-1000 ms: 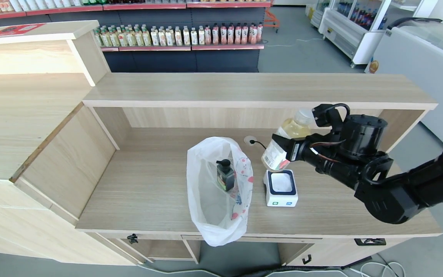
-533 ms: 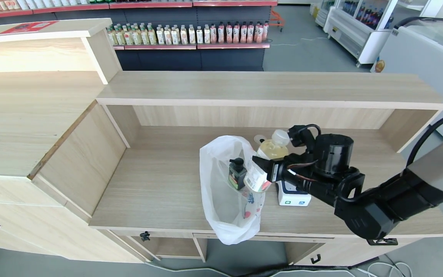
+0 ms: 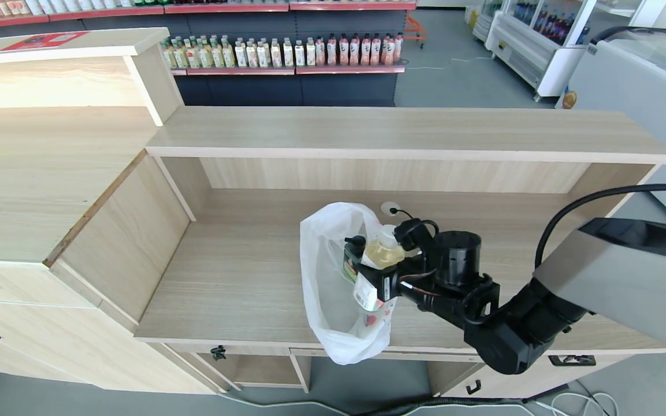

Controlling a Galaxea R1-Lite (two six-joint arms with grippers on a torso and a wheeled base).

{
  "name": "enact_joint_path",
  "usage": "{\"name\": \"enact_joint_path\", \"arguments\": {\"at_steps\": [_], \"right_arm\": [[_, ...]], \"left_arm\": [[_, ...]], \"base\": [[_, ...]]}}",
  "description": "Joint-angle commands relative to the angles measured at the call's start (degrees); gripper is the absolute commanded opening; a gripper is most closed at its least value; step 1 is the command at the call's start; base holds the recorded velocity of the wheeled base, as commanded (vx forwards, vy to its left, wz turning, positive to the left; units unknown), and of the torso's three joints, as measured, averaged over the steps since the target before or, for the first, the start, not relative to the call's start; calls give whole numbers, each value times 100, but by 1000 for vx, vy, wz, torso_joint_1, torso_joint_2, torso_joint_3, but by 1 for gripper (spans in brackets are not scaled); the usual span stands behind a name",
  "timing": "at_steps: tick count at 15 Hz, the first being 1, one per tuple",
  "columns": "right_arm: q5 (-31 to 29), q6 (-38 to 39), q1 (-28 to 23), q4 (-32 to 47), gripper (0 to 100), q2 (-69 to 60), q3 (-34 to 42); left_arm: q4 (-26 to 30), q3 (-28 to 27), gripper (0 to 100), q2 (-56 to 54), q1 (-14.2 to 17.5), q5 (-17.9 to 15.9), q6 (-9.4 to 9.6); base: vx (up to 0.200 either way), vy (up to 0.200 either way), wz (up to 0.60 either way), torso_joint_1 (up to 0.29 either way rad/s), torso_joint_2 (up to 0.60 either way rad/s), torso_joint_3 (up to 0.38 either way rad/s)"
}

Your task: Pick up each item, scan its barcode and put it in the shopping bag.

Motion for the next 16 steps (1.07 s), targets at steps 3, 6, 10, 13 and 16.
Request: {"name": "enact_joint_path", "arguments": {"at_steps": [3, 6, 10, 13, 16], "right_arm": [[-110, -401, 14, -111, 0, 721, -481], [-136, -655, 14, -577, 0, 993, -481], [-101, -954, -4, -955, 0, 1283, -464], [-40, -1341, -21, -1333, 0, 1556, -481], [83, -1473, -12, -1535, 0, 1661, -455]], "left_arm": [[-1, 1, 100, -2, 2, -1, 6], [-1, 1, 100, -2, 2, 7, 6], [-1, 1, 100, -2, 2, -1, -3], [-1, 1, 100, -2, 2, 7, -3], [-1, 1, 100, -2, 2, -1, -3]], "base": [[0, 0, 0, 0, 0, 0], [0, 0, 0, 0, 0, 0], [0, 0, 0, 0, 0, 0], [0, 0, 0, 0, 0, 0], [0, 0, 0, 0, 0, 0]]}}
